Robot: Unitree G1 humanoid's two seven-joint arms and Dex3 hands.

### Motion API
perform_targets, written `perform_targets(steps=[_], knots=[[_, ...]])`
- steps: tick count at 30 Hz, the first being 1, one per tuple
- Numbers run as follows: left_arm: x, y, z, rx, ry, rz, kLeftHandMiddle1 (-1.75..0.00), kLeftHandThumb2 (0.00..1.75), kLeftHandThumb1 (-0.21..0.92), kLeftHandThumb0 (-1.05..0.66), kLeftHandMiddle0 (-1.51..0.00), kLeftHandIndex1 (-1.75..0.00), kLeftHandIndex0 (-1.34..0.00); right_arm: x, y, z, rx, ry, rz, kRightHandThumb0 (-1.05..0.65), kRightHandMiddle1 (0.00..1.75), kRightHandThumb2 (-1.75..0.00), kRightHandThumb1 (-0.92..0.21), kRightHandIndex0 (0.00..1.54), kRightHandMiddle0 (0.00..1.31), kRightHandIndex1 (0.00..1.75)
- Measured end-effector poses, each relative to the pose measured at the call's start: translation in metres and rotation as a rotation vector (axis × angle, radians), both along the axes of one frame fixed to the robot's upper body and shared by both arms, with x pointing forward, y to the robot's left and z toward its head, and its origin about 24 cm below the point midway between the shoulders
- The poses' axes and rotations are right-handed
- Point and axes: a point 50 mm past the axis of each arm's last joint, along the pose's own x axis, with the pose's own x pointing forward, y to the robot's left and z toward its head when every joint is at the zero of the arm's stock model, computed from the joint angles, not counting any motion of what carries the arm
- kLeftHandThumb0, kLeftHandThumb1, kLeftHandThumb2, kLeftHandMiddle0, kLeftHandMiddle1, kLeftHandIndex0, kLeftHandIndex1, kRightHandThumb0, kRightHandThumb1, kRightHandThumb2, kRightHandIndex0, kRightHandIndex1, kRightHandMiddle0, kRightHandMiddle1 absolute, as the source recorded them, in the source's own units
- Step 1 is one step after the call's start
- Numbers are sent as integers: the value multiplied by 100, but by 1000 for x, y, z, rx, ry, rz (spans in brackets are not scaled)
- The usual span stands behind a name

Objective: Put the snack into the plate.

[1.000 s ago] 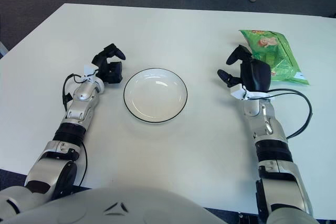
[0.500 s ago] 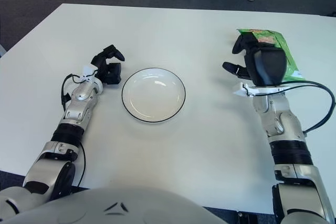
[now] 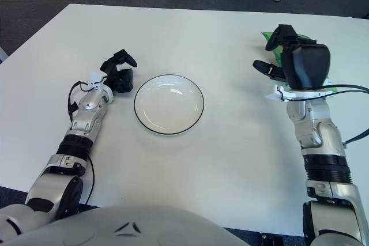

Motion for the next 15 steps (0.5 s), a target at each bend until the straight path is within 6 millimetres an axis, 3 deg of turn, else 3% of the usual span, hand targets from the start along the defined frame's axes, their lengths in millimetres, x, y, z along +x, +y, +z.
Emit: perform_targets(steps=[3, 7, 9, 15], knots=[[1, 0, 0, 0, -3, -1, -175, 127, 35, -47, -127, -175, -59, 0, -5, 2, 7, 17, -17, -40, 175, -90, -64, 76, 37, 165], [1, 0, -1, 2, -6, -1, -175, 127, 35, -47, -127, -175, -59, 2, -13, 4, 19, 45, -36, -39, 175, -79, -72, 59, 32, 155], [1, 1, -1, 4, -8, 0, -175, 127, 35, -47, -127, -175, -59, 5, -20, 5, 14, 73, -56, -63, 163, -75, -84, 44, 25, 140], [1, 1, -1, 7, -13, -1, -175, 127, 35, -47, -127, -175, -59, 18, -43, 14, -27, 182, -142, -85, 139, -81, -91, 27, 12, 99]])
